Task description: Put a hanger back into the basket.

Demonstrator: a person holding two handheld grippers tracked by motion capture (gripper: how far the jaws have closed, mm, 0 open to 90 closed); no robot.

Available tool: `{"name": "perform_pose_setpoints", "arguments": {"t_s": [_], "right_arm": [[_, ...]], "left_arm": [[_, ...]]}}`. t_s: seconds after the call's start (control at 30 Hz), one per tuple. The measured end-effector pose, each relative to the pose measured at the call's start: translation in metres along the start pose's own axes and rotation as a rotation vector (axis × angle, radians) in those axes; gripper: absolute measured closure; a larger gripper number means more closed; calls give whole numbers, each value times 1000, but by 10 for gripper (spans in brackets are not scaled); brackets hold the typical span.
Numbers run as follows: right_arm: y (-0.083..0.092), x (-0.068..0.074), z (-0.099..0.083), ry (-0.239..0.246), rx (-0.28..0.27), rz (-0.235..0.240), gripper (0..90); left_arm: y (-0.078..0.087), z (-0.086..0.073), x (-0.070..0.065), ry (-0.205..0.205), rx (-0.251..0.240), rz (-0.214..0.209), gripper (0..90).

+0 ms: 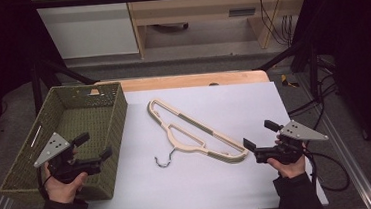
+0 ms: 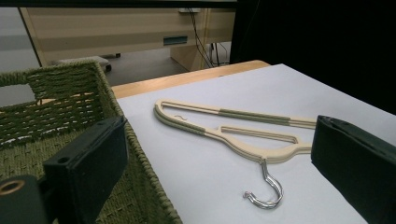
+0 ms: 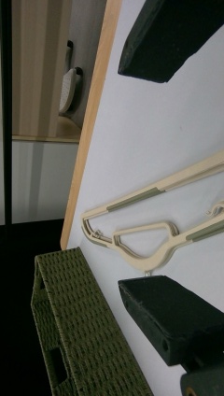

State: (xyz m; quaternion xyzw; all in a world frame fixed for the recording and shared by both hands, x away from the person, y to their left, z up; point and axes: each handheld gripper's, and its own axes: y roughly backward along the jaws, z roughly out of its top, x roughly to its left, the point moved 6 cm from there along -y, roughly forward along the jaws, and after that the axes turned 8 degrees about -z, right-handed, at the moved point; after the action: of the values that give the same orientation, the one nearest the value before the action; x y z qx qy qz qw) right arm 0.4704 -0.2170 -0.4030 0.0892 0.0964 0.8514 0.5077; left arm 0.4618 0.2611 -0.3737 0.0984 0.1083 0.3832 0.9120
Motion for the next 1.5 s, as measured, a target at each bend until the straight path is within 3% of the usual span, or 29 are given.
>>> {"name": "perform_pose_setpoints", "arguments": {"t_s": [0.4, 0.7, 1.03, 1.5], "right_arm": [[-4, 6, -1, 27, 16, 10, 16], [-5, 9, -1, 30, 19, 23, 18], [-10, 14, -3, 29, 34, 37, 20], [-14, 17, -6, 33, 44, 41, 24]], "left_arm": [[-13, 5, -13, -16, 21, -12, 49], [-38, 6, -28, -17, 55, -37, 56], [-76, -9, -45, -46, 167, -60, 75], [-125, -28, -55, -42, 268, -81, 139]]}}
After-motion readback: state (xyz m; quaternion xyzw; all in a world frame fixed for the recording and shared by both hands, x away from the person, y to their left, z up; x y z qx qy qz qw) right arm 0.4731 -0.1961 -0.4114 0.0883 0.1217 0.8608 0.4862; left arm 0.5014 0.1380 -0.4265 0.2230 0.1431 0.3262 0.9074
